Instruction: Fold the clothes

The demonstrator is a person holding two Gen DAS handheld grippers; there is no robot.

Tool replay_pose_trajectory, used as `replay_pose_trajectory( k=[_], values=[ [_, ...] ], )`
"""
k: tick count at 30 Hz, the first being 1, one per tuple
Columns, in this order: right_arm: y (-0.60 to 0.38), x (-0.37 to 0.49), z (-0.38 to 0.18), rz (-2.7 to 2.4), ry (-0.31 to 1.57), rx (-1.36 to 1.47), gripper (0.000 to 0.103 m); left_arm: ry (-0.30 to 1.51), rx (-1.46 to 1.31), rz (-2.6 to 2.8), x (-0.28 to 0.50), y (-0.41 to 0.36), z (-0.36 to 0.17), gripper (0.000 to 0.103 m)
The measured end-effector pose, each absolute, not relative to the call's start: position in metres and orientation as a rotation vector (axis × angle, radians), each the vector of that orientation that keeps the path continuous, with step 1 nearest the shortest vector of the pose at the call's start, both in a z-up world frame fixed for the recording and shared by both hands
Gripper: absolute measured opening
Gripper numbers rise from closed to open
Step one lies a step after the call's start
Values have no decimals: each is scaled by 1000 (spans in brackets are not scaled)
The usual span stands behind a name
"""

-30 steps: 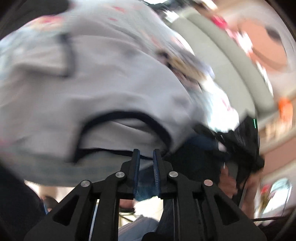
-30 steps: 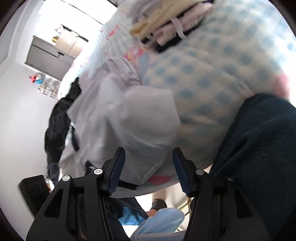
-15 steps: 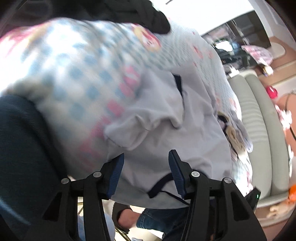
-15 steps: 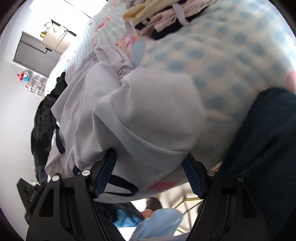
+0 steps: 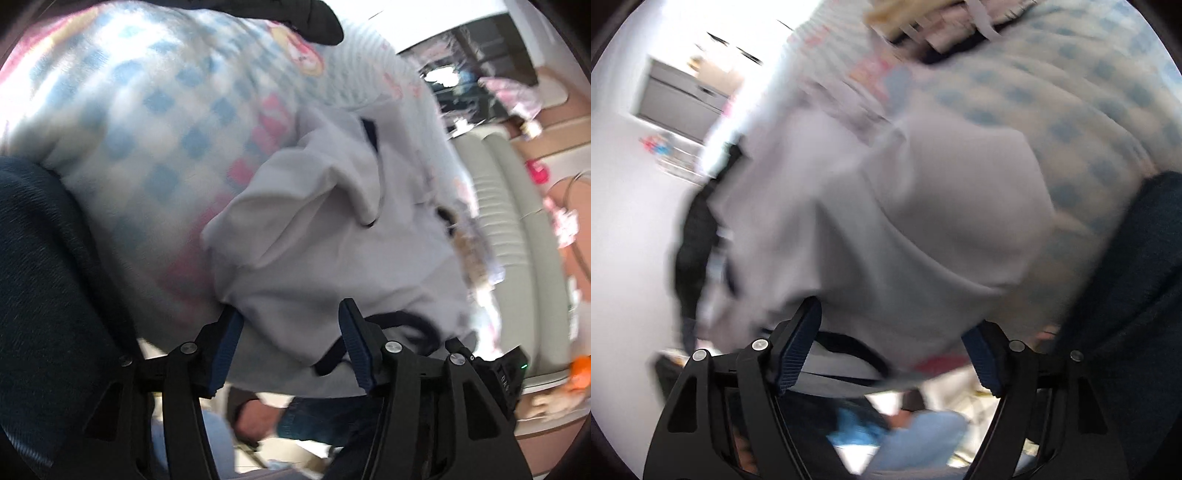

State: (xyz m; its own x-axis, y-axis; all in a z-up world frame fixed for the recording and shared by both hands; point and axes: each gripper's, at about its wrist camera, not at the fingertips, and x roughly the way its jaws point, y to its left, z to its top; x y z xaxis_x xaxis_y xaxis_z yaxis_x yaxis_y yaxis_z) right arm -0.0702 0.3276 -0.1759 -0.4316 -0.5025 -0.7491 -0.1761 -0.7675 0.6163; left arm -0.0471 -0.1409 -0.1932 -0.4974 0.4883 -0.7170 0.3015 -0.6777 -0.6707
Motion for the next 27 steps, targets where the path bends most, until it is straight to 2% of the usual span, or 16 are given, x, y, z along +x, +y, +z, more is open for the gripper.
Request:
replay_pose_trajectory(
  k=[2, 5, 7, 8, 9, 10, 14, 15, 16, 17, 19, 20, 22, 24, 26, 27],
  values=[
    [327, -76, -172, -2269, -953, 1490, 84, -1242, -1493, 2313, -54, -145, -196, 56],
    [330, -84, -183, -2259, -956, 1565, 83, -1278, -1482, 2295, -61, -146, -197, 56],
    [337, -83, -192, -2256, -1005, 1579, 76, -1189, -1426, 2343, -58, -140, -185, 42],
    [339, -78, -191, -2277, -1011, 1563, 67, -1143, -1398, 2366, -56, -136, -179, 30],
    [338, -72, -189, -2289, -994, 1563, 62, -1093, -1382, 2390, -60, -131, -173, 27],
    [337, -67, -188, -2297, -979, 1565, 57, -1043, -1366, 2413, -64, -126, -168, 27],
    [347, -55, -189, -2249, -1031, 1589, 56, -1056, -1365, 2424, -69, -146, -167, 26],
    [355, -52, -188, -2261, -1034, 1598, 57, -1084, -1370, 2420, -70, -151, -169, 26],
    [358, -51, -186, -2293, -1016, 1616, 63, -1104, -1367, 2424, -69, -154, -169, 26],
    [351, -56, -188, -2323, -994, 1625, 67, -1124, -1366, 2430, -69, -158, -171, 31],
    [354, -52, -189, -2359, -954, 1634, 71, -1173, -1405, 2406, -71, -162, -178, 58],
    [351, -54, -190, -2378, -923, 1653, 73, -1202, -1406, 2365, -74, -160, -183, 63],
    [345, -55, -190, -2409, -874, 1662, 75, -1215, -1414, 2324, -80, -155, -190, 63],
    [337, -59, -184, -2430, -820, 1629, 72, -1144, -1403, 2347, -83, -145, -186, 58],
    [326, -62, -172, -2428, -742, 1562, 49, -1102, -1347, 2337, -87, -137, -179, 45],
    [322, -63, -167, -2426, -710, 1539, 48, -1082, -1318, 2331, -88, -133, -175, 44]
  ],
)
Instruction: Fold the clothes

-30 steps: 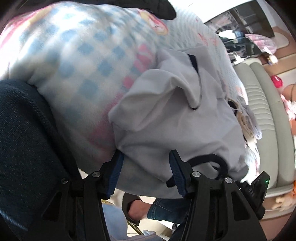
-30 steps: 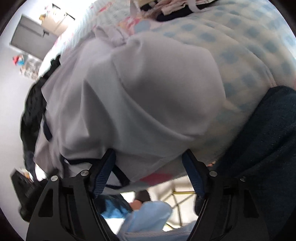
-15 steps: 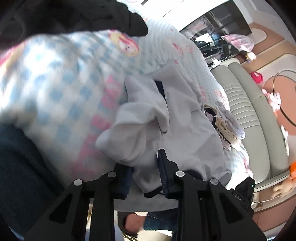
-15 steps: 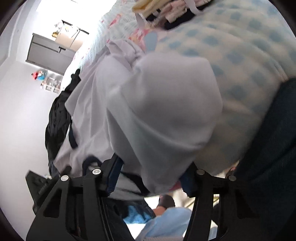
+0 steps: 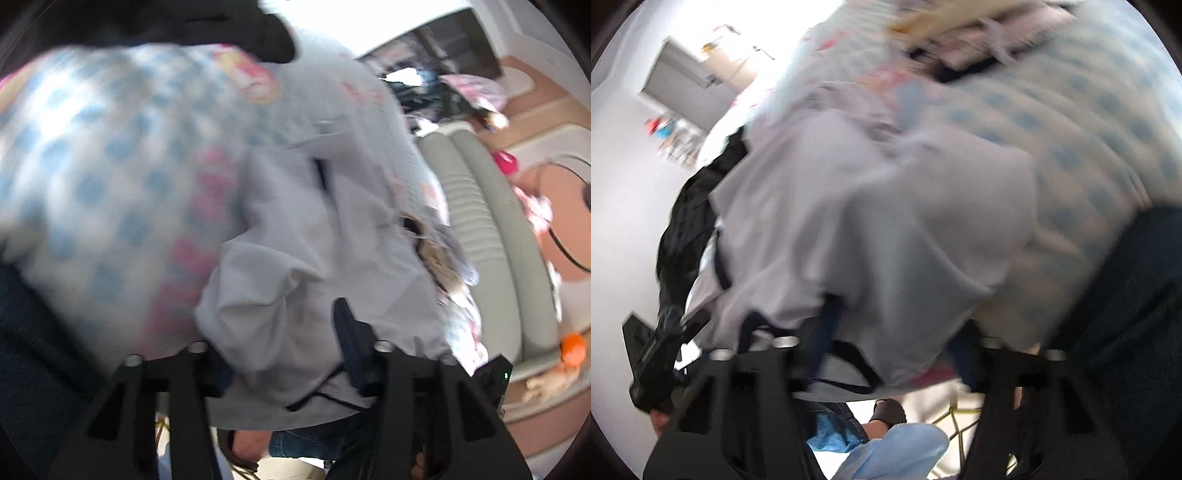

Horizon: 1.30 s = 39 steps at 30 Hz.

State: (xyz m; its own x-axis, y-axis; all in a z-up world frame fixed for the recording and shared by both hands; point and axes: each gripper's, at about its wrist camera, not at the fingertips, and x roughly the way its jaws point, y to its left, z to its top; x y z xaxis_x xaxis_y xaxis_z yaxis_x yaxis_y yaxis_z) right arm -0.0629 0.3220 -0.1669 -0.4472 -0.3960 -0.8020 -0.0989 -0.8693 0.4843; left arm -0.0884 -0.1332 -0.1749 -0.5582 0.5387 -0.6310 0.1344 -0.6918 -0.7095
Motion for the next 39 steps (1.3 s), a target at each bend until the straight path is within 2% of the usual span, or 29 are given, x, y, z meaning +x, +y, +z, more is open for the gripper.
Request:
replay_pose_trajectory(
  k=[2, 3, 4, 5, 7, 9, 11, 16, 23, 27, 30, 34, 35, 36, 38, 39],
  values=[
    [318, -65, -163, -2429, -652, 1519, 48, -1036, -1338, 2362, -95, -126, -174, 48],
    [322, -66, -170, -2420, -678, 1553, 49, -1042, -1394, 2341, -100, -124, -183, 59],
    [325, -68, -177, -2409, -704, 1587, 59, -1049, -1452, 2317, -105, -123, -193, 60],
    [330, -69, -184, -2395, -739, 1614, 64, -1064, -1462, 2308, -107, -123, -199, 60],
    [341, -68, -197, -2363, -839, 1597, 63, -1055, -1451, 2311, -109, -120, -198, 54],
    [345, -69, -197, -2369, -837, 1592, 44, -1002, -1411, 2332, -111, -118, -183, 17],
    [342, -74, -184, -2370, -776, 1551, 15, -949, -1370, 2352, -112, -115, -168, 13],
    [348, -80, -119, -2460, -728, 1306, 7, -874, -1086, 2419, -109, -119, -86, 11],
    [350, -49, -18, -2519, -757, 898, 7, -798, -695, 2354, -73, -122, 7, 11],
    [328, -47, -11, -2537, -697, 874, 7, -822, -766, 2366, -72, -129, -6, 11],
    [351, -38, -43, -2496, -732, 1076, 7, -886, -900, 2363, -74, -138, -37, 11],
    [357, -38, -117, -2343, -901, 1315, 10, -939, -1010, 2357, -59, -140, -74, 11],
    [356, -36, -137, -2311, -940, 1379, 19, -960, -1035, 2350, -57, -143, -83, 11],
    [354, -37, -151, -2287, -963, 1420, 24, -981, -1060, 2343, -55, -145, -91, 12],
    [351, -40, -181, -2220, -1012, 1518, 47, -1054, -1100, 2295, -51, -154, -110, 11],
    [349, -41, -194, -2190, -1032, 1560, 51, -1080, -1108, 2256, -51, -157, -118, 13]
  ],
)
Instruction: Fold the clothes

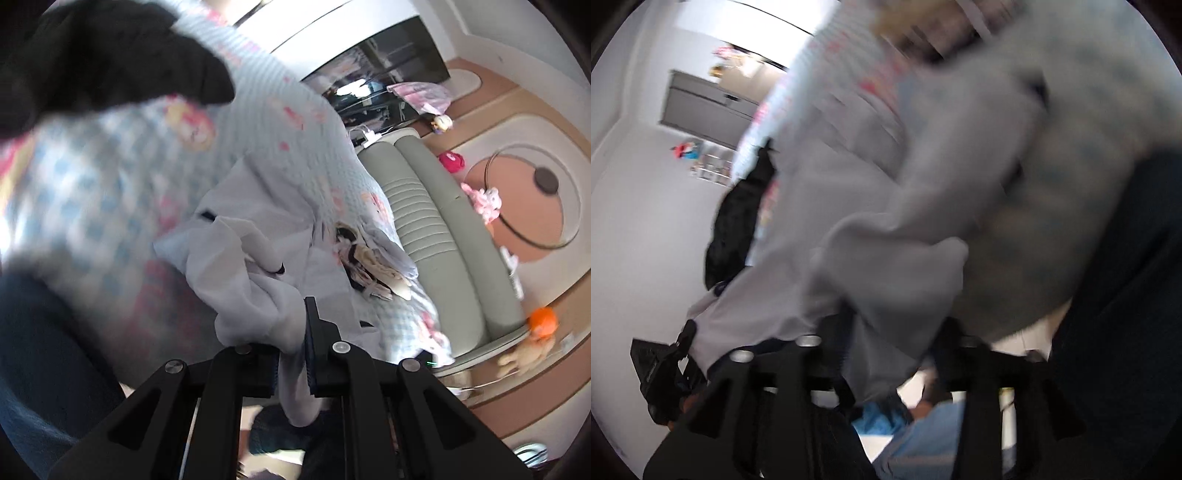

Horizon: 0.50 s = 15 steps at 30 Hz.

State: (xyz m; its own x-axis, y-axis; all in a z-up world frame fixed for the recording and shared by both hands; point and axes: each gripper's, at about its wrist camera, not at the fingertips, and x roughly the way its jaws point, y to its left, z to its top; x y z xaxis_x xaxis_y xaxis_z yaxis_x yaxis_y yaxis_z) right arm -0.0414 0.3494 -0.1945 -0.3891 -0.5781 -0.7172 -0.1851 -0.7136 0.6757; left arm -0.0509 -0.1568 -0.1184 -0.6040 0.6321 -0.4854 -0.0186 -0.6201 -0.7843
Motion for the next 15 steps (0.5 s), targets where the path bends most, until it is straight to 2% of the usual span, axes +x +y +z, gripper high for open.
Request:
replay_pose_trajectory(
  k=[1, 2, 3, 5, 6, 8, 12, 13, 14, 15],
  values=[
    [347, -45, -201, -2187, -1036, 1571, 54, -1096, -1129, 2226, -52, -156, -128, 15],
    [345, -49, -207, -2184, -1041, 1582, 55, -1096, -1162, 2237, -53, -154, -136, 23],
    [343, -53, -213, -2182, -1045, 1594, 55, -1095, -1196, 2250, -54, -153, -143, 42],
    [337, -58, -216, -2182, -1038, 1590, 57, -1082, -1290, 2244, -58, -141, -165, 56],
    [334, -60, -213, -2184, -1027, 1576, 56, -1065, -1335, 2235, -60, -134, -174, 56],
    [327, -59, -201, -2180, -986, 1498, 36, -1001, -1427, 2261, -64, -119, -188, 56],
    [318, -58, -190, -2216, -895, 1461, 37, -935, -1454, 2295, -69, -107, -193, 53],
    [316, -61, -196, -2219, -872, 1505, 42, -936, -1457, 2291, -70, -108, -192, 48],
    [315, -64, -202, -2220, -855, 1542, 41, -936, -1460, 2288, -71, -108, -190, 26],
    [315, -65, -209, -2220, -869, 1548, 38, -935, -1440, 2296, -72, -109, -185, 16]
  ],
)
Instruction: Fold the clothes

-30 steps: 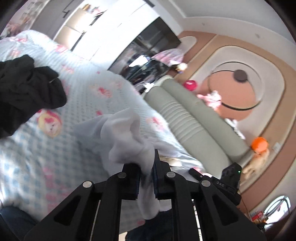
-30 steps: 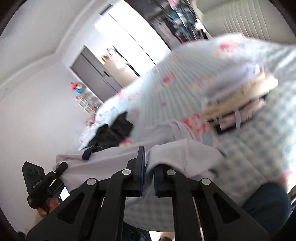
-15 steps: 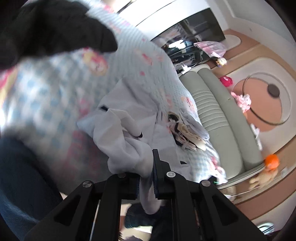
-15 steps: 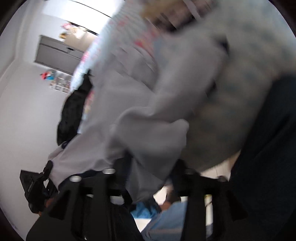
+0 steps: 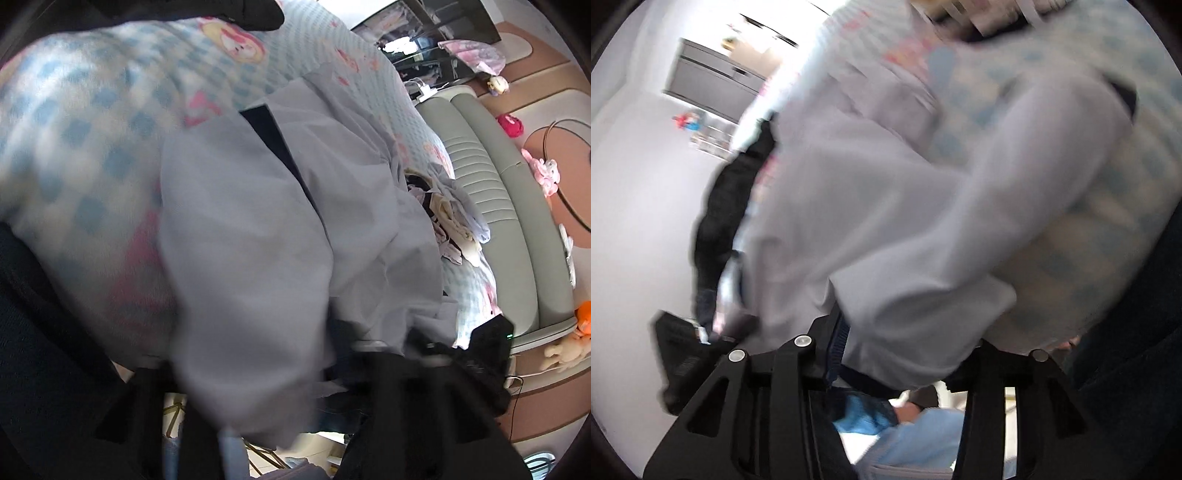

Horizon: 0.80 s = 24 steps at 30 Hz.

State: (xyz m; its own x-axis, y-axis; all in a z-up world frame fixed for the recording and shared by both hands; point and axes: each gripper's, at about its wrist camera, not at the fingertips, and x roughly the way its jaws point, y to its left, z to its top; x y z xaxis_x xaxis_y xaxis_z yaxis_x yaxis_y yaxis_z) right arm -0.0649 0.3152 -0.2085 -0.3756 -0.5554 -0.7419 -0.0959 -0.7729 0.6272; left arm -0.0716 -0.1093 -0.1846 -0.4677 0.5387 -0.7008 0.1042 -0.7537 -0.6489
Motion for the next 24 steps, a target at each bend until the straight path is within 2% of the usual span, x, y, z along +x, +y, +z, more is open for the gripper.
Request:
replay_pose_trajectory(
  k=[2, 4, 6, 11, 14, 18, 22, 24],
  values=[
    [314, -66, -209, -2229, -867, 1534, 18, -933, -1357, 2330, -71, -114, -165, 11],
    [310, -66, -194, -2262, -798, 1499, 11, -929, -1206, 2361, -68, -121, -137, 10],
    [308, -68, -166, -2304, -730, 1437, 9, -867, -1050, 2381, -63, -124, -101, 9],
    [322, -64, -68, -2410, -746, 1105, 9, -675, -718, 2404, -49, -120, -12, 9],
    [329, -54, -20, -2429, -748, 920, 9, -619, -617, 2413, -39, -115, 20, 9],
    [339, -43, 2, -2438, -737, 850, 9, -703, -681, 2431, -40, -121, 11, 9],
    [339, -63, -43, -2449, -717, 1077, 9, -742, -1005, 2410, -72, -117, -44, 9],
    [334, -99, -77, -2429, -677, 1256, 9, -643, -1197, 2447, -116, -107, -68, 7]
  ],
)
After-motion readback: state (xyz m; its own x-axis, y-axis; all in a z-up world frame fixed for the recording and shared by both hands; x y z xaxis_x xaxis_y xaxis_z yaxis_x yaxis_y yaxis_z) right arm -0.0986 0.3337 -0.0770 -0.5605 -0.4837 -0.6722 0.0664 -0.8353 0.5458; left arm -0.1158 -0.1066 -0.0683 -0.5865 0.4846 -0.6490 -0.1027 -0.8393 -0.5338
